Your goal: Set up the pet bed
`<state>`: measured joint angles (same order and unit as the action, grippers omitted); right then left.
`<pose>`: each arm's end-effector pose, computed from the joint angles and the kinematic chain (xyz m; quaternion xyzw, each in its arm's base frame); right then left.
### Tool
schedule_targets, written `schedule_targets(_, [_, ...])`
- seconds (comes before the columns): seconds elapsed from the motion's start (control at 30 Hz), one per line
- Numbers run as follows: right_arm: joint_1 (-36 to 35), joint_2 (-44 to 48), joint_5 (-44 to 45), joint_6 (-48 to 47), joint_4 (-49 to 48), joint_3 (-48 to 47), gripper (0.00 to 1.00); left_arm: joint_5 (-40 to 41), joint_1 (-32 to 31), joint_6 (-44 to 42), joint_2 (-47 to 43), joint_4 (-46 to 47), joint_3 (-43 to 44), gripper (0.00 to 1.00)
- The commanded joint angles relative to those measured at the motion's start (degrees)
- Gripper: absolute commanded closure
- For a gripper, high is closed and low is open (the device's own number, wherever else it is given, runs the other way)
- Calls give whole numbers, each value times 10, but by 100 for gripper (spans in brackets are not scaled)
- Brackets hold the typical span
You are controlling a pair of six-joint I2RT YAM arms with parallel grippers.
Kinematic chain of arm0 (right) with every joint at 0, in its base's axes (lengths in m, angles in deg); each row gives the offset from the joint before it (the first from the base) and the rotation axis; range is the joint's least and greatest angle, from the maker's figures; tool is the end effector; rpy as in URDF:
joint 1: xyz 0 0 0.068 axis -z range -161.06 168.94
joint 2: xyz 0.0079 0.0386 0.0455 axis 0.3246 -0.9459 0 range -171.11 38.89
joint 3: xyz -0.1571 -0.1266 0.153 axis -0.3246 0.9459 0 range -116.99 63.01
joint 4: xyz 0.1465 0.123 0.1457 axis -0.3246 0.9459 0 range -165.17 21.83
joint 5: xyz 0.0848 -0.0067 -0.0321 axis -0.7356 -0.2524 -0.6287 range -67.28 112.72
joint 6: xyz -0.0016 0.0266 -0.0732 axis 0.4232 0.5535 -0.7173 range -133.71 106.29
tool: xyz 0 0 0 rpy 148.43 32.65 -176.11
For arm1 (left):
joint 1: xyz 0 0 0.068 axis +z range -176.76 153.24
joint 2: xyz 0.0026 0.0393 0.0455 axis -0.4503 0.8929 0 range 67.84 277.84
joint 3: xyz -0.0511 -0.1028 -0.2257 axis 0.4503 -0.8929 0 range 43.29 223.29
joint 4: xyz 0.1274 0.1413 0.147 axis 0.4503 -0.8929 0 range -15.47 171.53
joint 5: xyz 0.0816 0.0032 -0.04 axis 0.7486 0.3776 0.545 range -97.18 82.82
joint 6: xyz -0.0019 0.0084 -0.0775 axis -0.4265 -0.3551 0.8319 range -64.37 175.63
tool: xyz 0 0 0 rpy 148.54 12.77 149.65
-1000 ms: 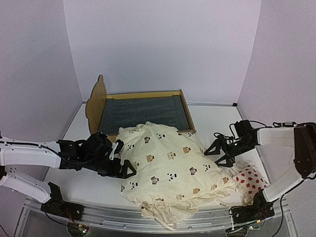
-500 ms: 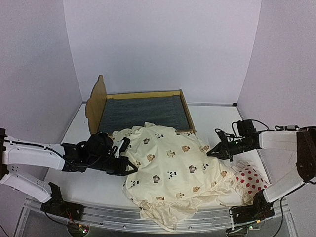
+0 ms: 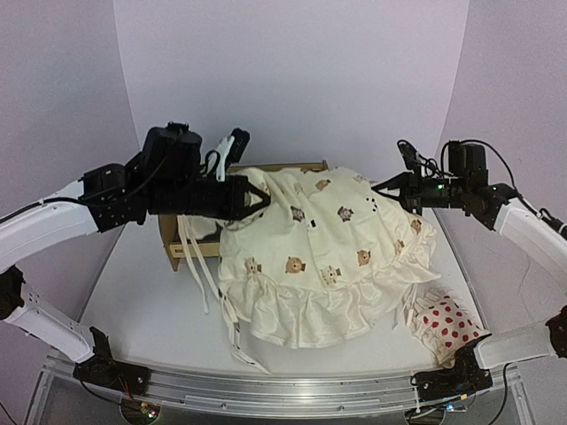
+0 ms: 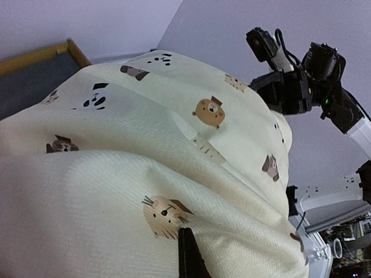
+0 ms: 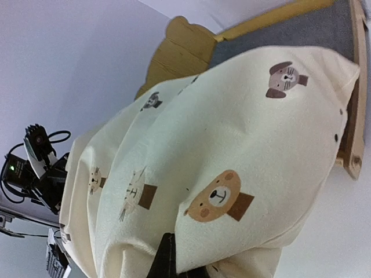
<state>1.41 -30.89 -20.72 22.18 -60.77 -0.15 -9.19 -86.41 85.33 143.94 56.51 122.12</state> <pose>0.2512 0.1274 0.3323 -0.0847 0.7893 0.5089 0.3328 0.1552 -0.2694 0.3673 0.2240 0.7996 -0.4020 0.3859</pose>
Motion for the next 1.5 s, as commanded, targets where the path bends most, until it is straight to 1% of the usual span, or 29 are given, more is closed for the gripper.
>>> schedule_targets(0.0, [-48, -36, 66, -26, -12, -104, 100, 89, 14, -84, 52, -48, 150, 100])
schedule_targets(0.23, [-58, -137, 140, -43, -10, -251, 100, 116, 72, -152, 170, -99, 352, 100])
schedule_targets(0.33, [-61, -177, 168, -53, -10, -303, 100, 108, 109, -171, 223, -115, 430, 100])
schedule_targets(0.43, [-62, -210, 188, -61, -10, -347, 100, 69, 157, -185, 276, -119, 494, 100])
schedule_targets(0.57, [-63, -261, 196, -73, -10, -399, 100, 22, 214, -206, 325, -90, 540, 100])
schedule_targets(0.73, [-64, -315, 207, -86, -11, -452, 100, -44, 283, -189, 382, -99, 604, 100])
schedule_targets(0.87, [-64, -347, 204, -89, -11, -472, 100, -70, 319, -178, 380, -87, 582, 100])
schedule_targets(1.07, [-66, -376, 207, -94, -20, -461, 100, -71, 332, -186, 372, -81, 545, 100])
schedule_targets(1.27, [-68, -401, 200, -92, -45, -443, 100, -50, 340, -197, 382, -81, 480, 100])
schedule_targets(1.47, [-69, -453, 185, -99, -51, -458, 100, -8, 349, -201, 385, -81, 434, 100])
